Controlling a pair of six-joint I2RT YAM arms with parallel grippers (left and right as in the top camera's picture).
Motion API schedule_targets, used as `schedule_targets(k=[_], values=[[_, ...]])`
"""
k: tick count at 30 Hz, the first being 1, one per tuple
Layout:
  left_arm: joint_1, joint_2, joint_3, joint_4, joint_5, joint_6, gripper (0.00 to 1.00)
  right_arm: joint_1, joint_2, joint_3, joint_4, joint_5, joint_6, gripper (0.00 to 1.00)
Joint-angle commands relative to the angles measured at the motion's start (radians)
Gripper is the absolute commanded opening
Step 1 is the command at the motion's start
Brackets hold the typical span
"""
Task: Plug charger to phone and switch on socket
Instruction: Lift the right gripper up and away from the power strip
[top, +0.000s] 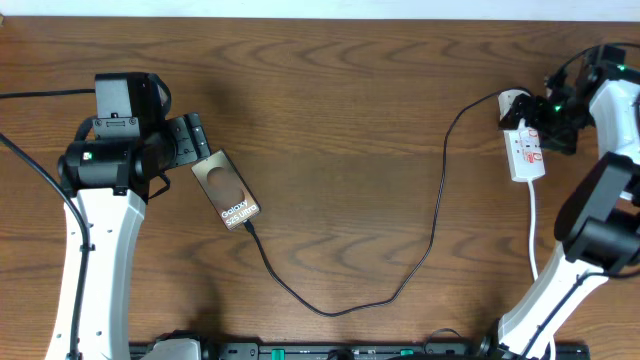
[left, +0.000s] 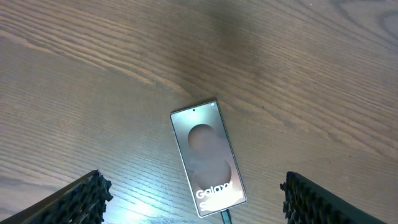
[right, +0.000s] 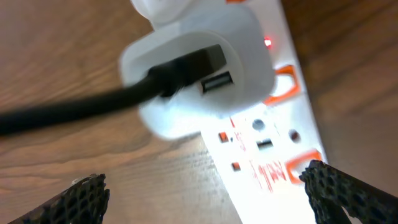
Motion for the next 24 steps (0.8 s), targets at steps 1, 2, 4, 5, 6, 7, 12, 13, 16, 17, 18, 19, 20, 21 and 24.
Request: schedule_targets(k=[1,2,4,5,6,7,12,13,16,17,18,19,20,21,24], values=[[-0.003,-0.007,0.02,0.0,-0.016,0.01,0.87,-0.006,-0.132,0.001,-0.014,0.037,0.027,0.99],[-0.003,-0.007,0.02,0.0,-0.016,0.01,0.87,-0.006,-0.148,0.001,-0.018,0.038,0.029,0.99],[-0.003,-0.007,0.02,0.0,-0.016,0.01,0.87,-0.006,-0.197,0.001,-0.027,0.039,0.04,0.99],[-0.003,-0.007,0.02,0.0,-0.016,0.01,0.88,-0.006,-0.215,0.001,-0.032,0.039,0.042,0.99],[-0.003,-0.007,0.02,0.0,-0.016,0.01,0.87,-0.006,-0.238,0.001,-0.038,0.042,0.051,0.99],[-0.003,-0.007,0.02,0.0,-0.016,0.01,0.87,-0.006,-0.264,0.001,-0.045,0.043,0.057,0.99],[-0.003,-0.007,0.02,0.0,-0.016,0.009,0.87,-0.005,-0.407,0.001,-0.09,0.092,0.103,0.99],[-0.003,-0.007,0.02,0.0,-0.016,0.009,0.87,-0.002,-0.437,0.001,-0.098,0.111,0.108,0.99],[-0.003,-0.007,0.02,0.0,-0.016,0.009,0.87,0.023,-0.562,0.001,-0.103,0.23,0.116,0.99],[-0.003,-0.007,0.02,0.0,-0.016,0.01,0.87,0.033,-0.585,0.001,-0.101,0.255,0.119,0.99],[-0.003,-0.007,0.02,0.0,-0.016,0.01,0.87,0.048,-0.621,0.001,-0.099,0.291,0.124,0.99],[-0.003,-0.007,0.02,0.0,-0.016,0.009,0.87,0.068,-0.657,0.001,-0.098,0.329,0.137,0.99],[-0.003,-0.007,0.02,0.0,-0.016,0.01,0.87,0.083,-0.682,0.001,-0.096,0.338,0.137,0.99],[-0.003,-0.007,0.02,0.0,-0.016,0.01,0.87,0.089,-0.691,0.001,-0.096,0.338,0.137,0.99],[-0.003,-0.007,0.02,0.0,-0.016,0.01,0.87,0.127,-0.729,0.001,-0.109,0.332,0.181,0.99]])
